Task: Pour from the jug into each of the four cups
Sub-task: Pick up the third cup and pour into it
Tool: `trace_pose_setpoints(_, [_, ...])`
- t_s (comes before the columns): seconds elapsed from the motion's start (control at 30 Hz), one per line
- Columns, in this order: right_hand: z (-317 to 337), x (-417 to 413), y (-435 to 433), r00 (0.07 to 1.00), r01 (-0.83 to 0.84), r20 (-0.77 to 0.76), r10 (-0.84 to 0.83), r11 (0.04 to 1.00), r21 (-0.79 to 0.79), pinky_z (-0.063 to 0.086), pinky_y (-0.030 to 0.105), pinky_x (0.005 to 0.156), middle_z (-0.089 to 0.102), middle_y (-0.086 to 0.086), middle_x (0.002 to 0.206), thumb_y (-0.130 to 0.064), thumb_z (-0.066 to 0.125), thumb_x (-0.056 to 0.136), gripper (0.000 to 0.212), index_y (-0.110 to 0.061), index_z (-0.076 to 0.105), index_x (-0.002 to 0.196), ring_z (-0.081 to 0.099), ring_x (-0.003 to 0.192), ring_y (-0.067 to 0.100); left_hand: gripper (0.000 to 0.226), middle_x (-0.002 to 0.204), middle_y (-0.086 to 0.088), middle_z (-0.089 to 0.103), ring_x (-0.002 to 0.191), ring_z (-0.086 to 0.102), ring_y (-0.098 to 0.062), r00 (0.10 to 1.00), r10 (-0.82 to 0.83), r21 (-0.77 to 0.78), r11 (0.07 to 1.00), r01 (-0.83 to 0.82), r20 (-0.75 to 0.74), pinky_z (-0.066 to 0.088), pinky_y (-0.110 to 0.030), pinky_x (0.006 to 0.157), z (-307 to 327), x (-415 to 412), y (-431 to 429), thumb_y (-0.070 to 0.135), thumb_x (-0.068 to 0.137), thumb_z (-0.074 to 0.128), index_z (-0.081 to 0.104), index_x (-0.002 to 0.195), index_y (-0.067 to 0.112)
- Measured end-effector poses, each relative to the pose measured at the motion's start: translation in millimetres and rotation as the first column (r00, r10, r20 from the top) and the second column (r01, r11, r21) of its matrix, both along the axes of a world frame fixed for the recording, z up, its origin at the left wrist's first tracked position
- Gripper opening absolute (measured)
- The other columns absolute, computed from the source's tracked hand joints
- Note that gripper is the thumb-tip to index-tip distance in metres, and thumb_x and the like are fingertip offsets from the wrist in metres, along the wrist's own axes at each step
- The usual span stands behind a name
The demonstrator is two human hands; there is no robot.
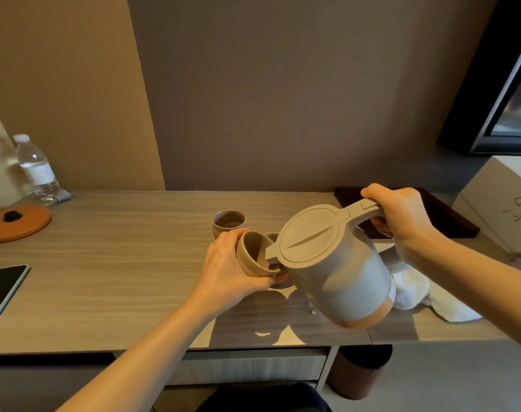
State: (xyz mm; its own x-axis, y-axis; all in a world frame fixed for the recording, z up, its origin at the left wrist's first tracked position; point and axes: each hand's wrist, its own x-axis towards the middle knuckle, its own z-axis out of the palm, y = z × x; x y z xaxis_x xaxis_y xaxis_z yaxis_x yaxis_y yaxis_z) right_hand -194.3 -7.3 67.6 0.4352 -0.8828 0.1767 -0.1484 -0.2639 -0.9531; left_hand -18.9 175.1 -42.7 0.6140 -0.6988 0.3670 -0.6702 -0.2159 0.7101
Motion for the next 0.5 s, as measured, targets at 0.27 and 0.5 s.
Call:
trace_pose_setpoints(0.27, [2,3,0,0.997,-0.032,-0.072,0.025,0.994,-0.108,0.044,0.036,0.070,0.061,0.025,0.081,-0.024,0.058,0.088,0.036,0.009,0.066,0.075,0.055,0.074,0.028,0.084,0.115,0.020,0.052,0.112,0.049,-0.008,1.000,-0.001,-0.007,1.000,0.001,0.007,0.045,-0.021,0.083,-9,-2,1,0.052,0.045,0.091,0.047,0.116,0.040])
trace_pose_setpoints(0.5, [6,5,-1,0.993,-0.079,-0.098,0.064,0.985,-0.152,0.044,0.036,0.067,0.059,0.028,0.073,-0.022,0.059,0.085,0.039,0.014,0.063,0.071,0.052,0.067,0.028,0.086,0.115,0.018,0.053,0.110,0.052,-0.008,1.000,0.024,-0.018,1.000,-0.024,-0.015,0.052,-0.026,0.085,-16,-7,1,0.053,0.044,0.091,0.048,0.117,0.035])
